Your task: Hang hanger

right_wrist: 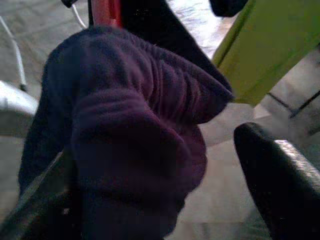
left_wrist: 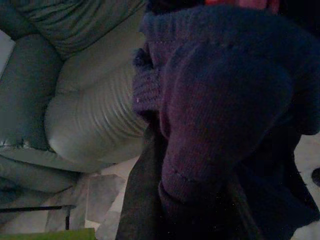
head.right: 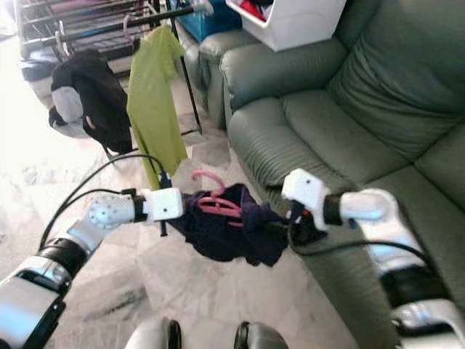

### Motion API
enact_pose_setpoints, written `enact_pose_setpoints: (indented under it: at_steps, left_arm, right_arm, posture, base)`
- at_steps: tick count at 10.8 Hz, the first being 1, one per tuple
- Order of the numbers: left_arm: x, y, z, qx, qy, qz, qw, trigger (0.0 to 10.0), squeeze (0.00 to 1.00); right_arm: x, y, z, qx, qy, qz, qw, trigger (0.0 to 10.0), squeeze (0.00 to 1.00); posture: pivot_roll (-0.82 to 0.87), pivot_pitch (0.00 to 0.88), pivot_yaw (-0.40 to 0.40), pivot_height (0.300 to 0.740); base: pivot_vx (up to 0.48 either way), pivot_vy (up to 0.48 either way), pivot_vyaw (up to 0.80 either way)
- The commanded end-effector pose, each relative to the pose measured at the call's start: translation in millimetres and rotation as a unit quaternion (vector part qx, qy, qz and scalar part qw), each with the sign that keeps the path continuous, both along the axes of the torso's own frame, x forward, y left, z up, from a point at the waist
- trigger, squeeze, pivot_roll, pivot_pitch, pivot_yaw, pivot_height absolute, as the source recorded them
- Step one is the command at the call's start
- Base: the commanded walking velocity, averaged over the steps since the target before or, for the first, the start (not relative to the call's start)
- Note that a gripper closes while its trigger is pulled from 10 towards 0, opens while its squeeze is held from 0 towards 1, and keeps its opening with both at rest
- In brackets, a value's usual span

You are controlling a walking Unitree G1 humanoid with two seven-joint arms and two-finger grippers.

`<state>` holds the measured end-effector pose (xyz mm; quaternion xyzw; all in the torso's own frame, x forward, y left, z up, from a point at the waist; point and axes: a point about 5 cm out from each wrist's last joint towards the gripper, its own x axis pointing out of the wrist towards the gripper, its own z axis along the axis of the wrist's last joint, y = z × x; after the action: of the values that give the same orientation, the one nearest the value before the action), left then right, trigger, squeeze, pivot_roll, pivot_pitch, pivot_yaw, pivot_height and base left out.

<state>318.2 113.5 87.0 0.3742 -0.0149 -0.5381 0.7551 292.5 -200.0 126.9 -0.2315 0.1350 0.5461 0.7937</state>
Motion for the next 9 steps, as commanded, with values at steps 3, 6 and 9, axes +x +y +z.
enact_pose_setpoints:
  at_steps: [3, 6, 9]
  left_arm:
    - [1.1, -22.4, 12.6, -0.017, -0.028, -0.037, 0.999, 0.0, 0.00]
    - [0.0, -29.9, 13.7, -0.013, -0.031, -0.055, 0.998, 0.0, 0.00]
    - [0.7, -36.1, 15.1, -0.011, -0.034, -0.061, 0.998, 0.0, 0.00]
  right_arm:
    - [5.3, 17.4, -16.1, -0.006, 0.050, 0.045, 0.998, 0.0, 0.00]
    - [7.6, 22.3, -20.9, -0.032, 0.056, 0.072, 0.995, 0.0, 0.00]
    - [3.5, 18.2, -24.2, -0.071, 0.077, 0.100, 0.989, 0.0, 0.00]
  posture:
    - [-0.07, 0.083, -0.010, 0.740]
    - [-0.07, 0.085, -0.013, 0.740]
    - [-0.07, 0.083, -0.015, 0.740]
  base:
    - [0.000, 0.000, 0.00]
    - [0.000, 0.000, 0.00]
    - [0.000, 0.000, 0.00]
